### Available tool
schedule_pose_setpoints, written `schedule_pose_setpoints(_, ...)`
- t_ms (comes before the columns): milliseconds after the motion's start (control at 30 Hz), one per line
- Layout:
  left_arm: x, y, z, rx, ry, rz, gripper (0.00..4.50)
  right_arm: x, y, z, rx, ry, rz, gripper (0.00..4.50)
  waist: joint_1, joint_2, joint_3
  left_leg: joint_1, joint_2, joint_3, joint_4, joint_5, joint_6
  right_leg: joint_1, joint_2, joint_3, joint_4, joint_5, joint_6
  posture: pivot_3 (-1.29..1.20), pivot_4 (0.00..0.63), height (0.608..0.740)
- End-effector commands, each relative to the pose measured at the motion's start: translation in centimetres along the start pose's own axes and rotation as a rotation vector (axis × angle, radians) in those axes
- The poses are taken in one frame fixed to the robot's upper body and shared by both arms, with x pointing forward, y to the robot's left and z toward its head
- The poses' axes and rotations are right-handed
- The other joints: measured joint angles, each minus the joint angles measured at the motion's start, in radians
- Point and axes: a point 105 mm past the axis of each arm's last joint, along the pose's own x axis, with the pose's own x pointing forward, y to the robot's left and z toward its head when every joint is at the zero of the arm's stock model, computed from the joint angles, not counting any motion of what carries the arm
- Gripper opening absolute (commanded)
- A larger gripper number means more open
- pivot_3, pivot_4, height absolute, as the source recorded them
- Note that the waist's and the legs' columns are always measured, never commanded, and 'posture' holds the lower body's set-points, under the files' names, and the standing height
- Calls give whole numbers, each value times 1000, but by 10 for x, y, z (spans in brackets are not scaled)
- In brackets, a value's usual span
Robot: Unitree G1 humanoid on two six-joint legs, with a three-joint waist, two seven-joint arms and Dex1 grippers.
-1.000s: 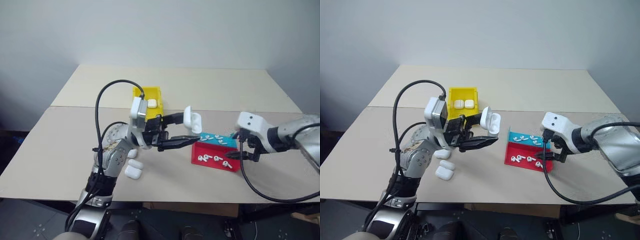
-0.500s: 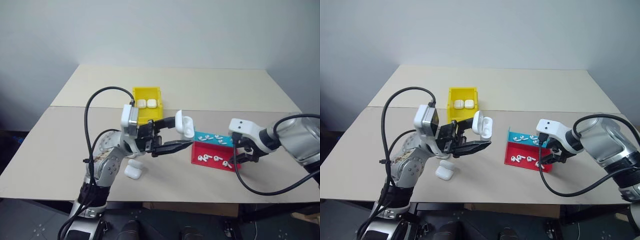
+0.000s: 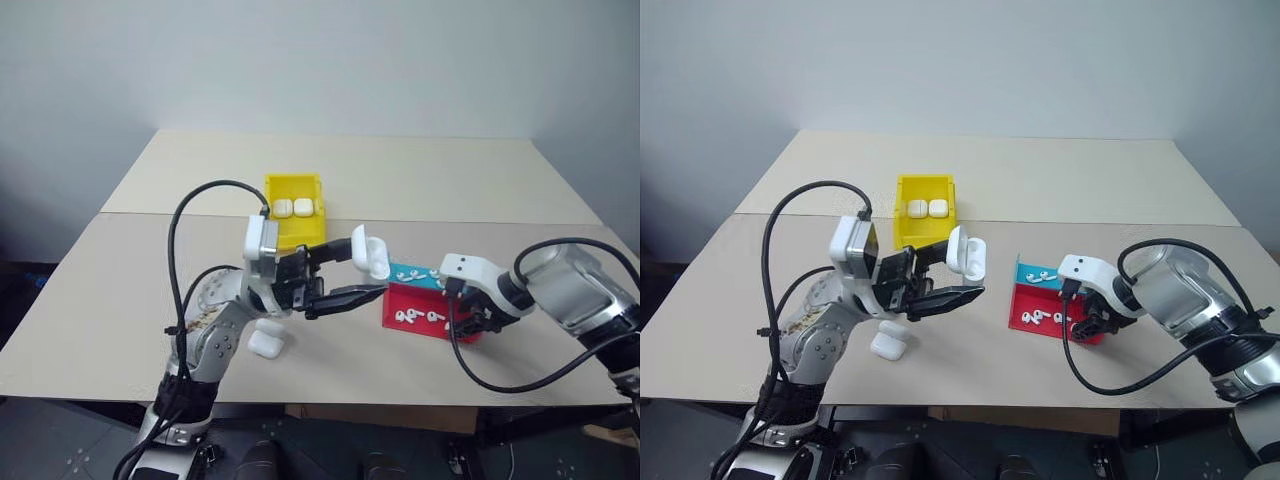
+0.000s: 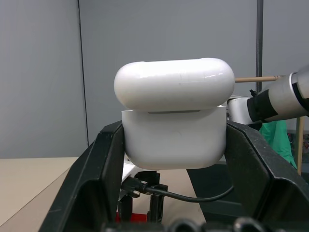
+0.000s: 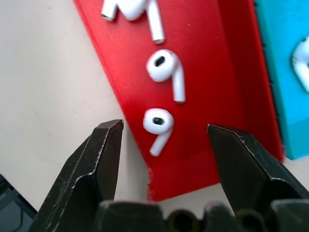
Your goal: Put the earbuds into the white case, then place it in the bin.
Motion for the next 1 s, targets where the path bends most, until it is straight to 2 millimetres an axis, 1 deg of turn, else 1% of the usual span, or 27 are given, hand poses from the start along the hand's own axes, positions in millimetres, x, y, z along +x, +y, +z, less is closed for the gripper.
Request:
schedule_pose_setpoints(33,4,-7,7,34,-11,-20,2782,-4,-6,4,5,-5,-28,3311,0,0,0,0,0,0,0,0,0,0,0,0,0,0,0,0,150,740)
schedule_pose_setpoints(267,4,-7,8,33,-8,-10,2782,3,-10,2,40,16,-29,3311,1,0,0,0,0,0,0,0,0,0,0,0,0,0,0,0,150,740)
schedule_pose_setpoints(500,4,-8,10,32,-9,-4,2782,7,-10,-1,48,31,-16,3311,2,0,0,0,0,0,0,0,0,0,0,0,0,0,0,0,150,740)
schedule_pose_setpoints(733,3,-9,10,33,-4,-5,2782,3,-8,0,32,26,-13,3311,2,0,0,0,0,0,0,0,0,0,0,0,0,0,0,0,150,740)
schedule_pose_setpoints(867,4,-9,9,32,-4,-6,2782,-1,-2,1,8,21,-1,3311,2,0,0,0,0,0,0,0,0,0,0,0,0,0,0,0,150,740)
schedule_pose_setpoints(1000,4,-9,9,32,-7,-7,2782,1,-3,-3,-4,36,-10,3311,3,0,0,0,0,0,0,0,0,0,0,0,0,0,0,0,150,740)
